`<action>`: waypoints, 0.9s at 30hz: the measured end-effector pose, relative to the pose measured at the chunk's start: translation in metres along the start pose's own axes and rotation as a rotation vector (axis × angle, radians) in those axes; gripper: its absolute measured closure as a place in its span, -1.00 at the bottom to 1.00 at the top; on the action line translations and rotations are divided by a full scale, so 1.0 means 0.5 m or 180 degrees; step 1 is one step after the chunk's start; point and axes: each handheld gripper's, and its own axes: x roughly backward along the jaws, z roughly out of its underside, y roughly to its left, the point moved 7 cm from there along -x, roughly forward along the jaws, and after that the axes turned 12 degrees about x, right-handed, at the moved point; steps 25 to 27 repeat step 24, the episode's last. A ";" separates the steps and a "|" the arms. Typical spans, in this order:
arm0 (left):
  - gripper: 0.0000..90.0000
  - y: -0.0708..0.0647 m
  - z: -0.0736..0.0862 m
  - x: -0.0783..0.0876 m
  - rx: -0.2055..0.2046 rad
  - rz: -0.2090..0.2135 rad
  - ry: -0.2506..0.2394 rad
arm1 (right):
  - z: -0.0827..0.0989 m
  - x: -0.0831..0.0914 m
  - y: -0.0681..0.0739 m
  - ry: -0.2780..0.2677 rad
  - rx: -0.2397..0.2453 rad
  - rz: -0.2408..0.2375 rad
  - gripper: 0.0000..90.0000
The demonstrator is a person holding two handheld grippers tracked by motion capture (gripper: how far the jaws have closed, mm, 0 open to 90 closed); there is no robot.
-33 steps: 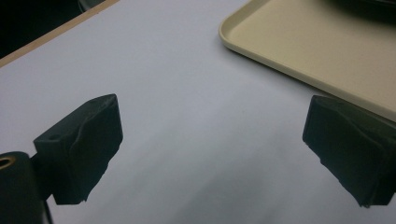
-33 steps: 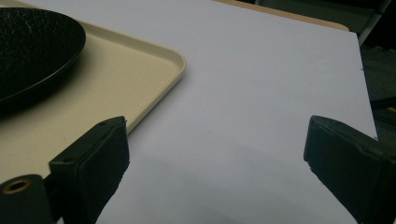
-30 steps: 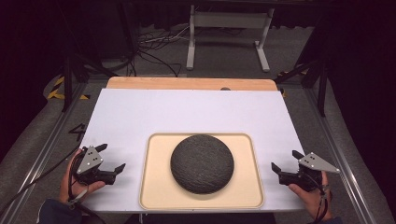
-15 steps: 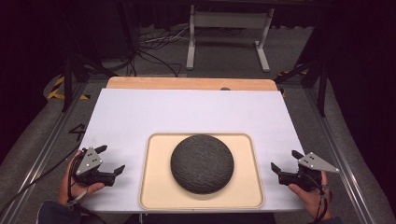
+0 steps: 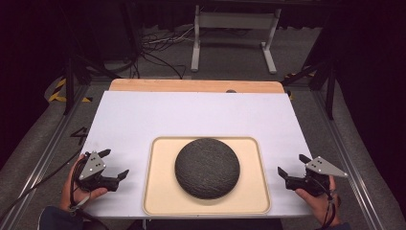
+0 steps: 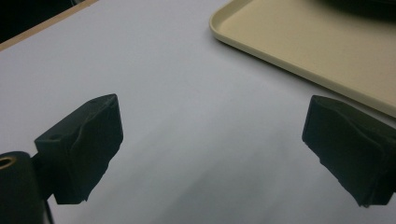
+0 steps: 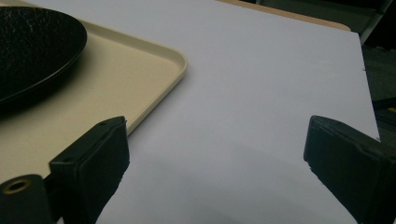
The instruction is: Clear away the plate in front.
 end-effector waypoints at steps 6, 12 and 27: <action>-0.86 -0.001 0.000 -0.001 0.0000 0.0009 0.0003 | 0.000 0.000 0.000 0.0000 -0.0002 -0.0002 -0.84; -0.86 -0.002 0.000 -0.001 0.0006 0.0014 0.0015 | 0.000 -0.001 0.000 0.0000 -0.0013 -0.0005 -0.84; -0.87 -0.004 -0.005 -0.007 0.0031 0.0037 0.0031 | 0.002 -0.003 -0.001 0.0001 -0.0043 -0.0031 -0.84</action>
